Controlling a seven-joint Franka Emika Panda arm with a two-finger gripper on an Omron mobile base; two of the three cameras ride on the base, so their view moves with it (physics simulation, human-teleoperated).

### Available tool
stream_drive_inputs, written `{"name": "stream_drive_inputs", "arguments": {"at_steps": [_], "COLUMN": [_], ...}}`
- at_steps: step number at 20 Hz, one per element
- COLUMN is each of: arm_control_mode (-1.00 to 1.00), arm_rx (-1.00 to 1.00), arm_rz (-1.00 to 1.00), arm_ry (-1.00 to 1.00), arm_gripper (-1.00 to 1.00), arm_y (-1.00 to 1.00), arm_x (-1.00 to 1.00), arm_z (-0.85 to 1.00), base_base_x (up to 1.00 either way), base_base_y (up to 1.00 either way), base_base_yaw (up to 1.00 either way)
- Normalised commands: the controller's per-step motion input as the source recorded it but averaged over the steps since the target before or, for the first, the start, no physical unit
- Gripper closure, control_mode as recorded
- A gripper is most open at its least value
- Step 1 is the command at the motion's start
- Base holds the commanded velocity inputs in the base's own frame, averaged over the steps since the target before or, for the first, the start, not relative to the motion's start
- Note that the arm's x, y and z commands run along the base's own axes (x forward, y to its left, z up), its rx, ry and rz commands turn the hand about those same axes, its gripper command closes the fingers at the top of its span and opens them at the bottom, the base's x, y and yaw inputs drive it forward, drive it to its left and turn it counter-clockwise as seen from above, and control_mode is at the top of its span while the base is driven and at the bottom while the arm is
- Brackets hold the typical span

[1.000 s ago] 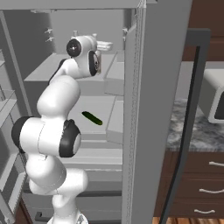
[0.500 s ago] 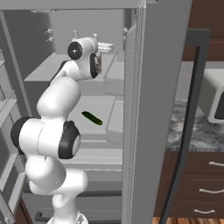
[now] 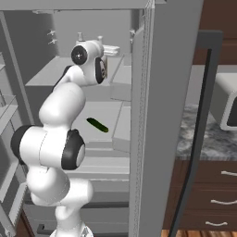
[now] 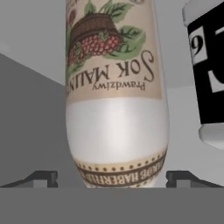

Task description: Place the liquors on the top shelf of the fridge to keep them out of children's reach, and place the cucumber on lower shelves for easy access.

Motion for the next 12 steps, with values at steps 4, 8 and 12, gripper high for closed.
{"name": "stream_drive_inputs", "arguments": {"at_steps": [4,8,12], "arm_control_mode": [-1.0,-1.0,-1.0], "arm_rx": [-0.02,-0.05,-0.04], "arm_rz": [0.01,0.03,0.03], "arm_ry": [0.0,0.01,0.0], "arm_gripper": [-1.0,-1.0,-1.0], "arm_y": [0.0,0.06,0.09], "arm_x": [-0.24,-0.31,-0.19], "arm_z": [0.01,0.03,0.0], "base_base_x": [0.0,0.0,0.0], "base_base_y": [0.0,0.0,0.0], "base_base_yaw": [0.0,0.0,0.0]}}
